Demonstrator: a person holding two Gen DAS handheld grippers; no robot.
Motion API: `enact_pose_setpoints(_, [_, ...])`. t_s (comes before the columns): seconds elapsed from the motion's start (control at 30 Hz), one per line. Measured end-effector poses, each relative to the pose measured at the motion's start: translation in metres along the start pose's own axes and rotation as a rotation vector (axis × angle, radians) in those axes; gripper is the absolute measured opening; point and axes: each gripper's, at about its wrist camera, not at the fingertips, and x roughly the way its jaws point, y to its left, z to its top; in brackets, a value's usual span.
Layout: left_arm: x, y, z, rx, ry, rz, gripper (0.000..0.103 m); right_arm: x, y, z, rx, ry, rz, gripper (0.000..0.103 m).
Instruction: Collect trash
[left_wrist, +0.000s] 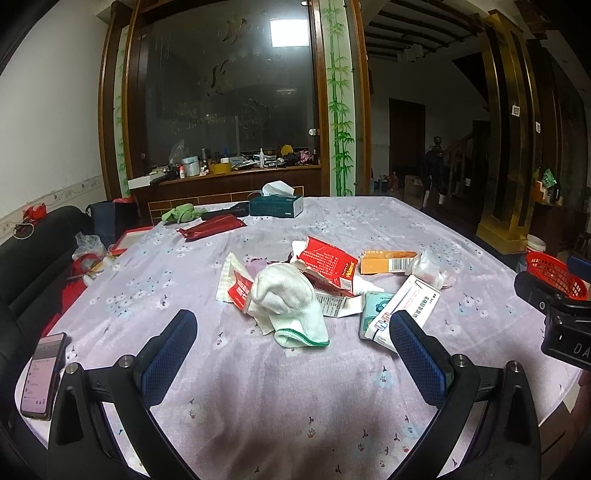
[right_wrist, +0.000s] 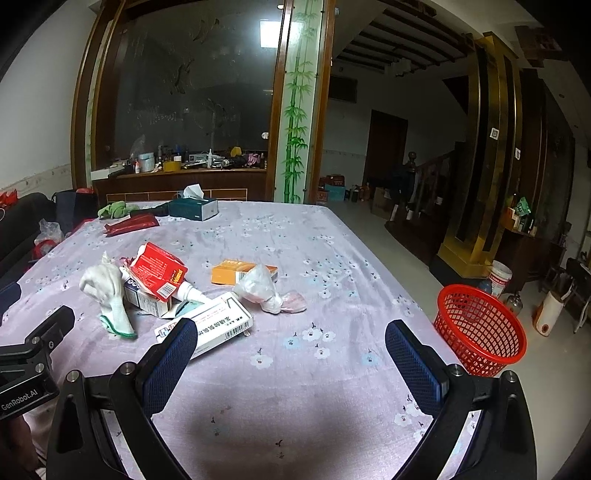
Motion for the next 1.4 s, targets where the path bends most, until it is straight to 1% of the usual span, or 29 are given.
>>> enact_pose_setpoints(0.33, [0.005, 0.000, 0.000, -0.003, 0.024, -0.010, 0.103, 0.006, 0.004, -0.002, -0.005, 0.026, 0.015, 0.103])
enact_pose_setpoints(0.47, [0.015, 0.001, 0.000, -0.010, 0.052, -0.011, 0.103, 0.011, 0.004, -0.002, -0.006, 0.040, 0.020, 0.103])
enact_pose_setpoints(0.6, [0.019, 0.003, -0.001, -0.010, 0.063, -0.011, 0.103, 0.016, 0.005, -0.003, -0.003, 0.050, 0.026, 0.103])
enact_pose_setpoints(0.93, [0.042, 0.005, -0.002, -0.021, 0.126, -0.030, 0.103, 0.034, 0.007, -0.006, 0.012, 0.111, 0.071, 0.103])
enact_pose_setpoints(1.07, [0.059, 0.013, 0.002, -0.055, 0.205, -0.080, 0.103, 0.043, 0.005, -0.006, 0.025, 0.145, 0.100, 0.103])
enact_pose_setpoints(1.13, [0.068, 0.024, 0.005, -0.087, 0.241, -0.094, 0.103, 0.048, 0.003, -0.004, 0.041, 0.177, 0.142, 0.101])
enact_pose_setpoints(1.2, [0.080, 0.036, 0.009, -0.123, 0.295, -0.127, 0.103, 0.053, 0.002, -0.002, 0.054, 0.204, 0.174, 0.100])
enact_pose_setpoints(1.27, [0.089, 0.047, 0.012, -0.163, 0.325, -0.139, 0.102, 0.056, 0.001, -0.001, 0.063, 0.225, 0.206, 0.098])
enact_pose_setpoints(1.33, [0.096, 0.053, 0.015, -0.174, 0.343, -0.157, 0.096, 0.060, 0.002, -0.001, 0.073, 0.244, 0.229, 0.095])
enact_pose_setpoints(1.37, [0.101, 0.055, 0.017, -0.175, 0.358, -0.165, 0.087, 0.061, 0.001, -0.002, 0.077, 0.251, 0.238, 0.095])
enact_pose_setpoints(1.4, [0.107, 0.057, 0.017, -0.182, 0.377, -0.182, 0.082, 0.063, 0.001, -0.002, 0.081, 0.255, 0.239, 0.095])
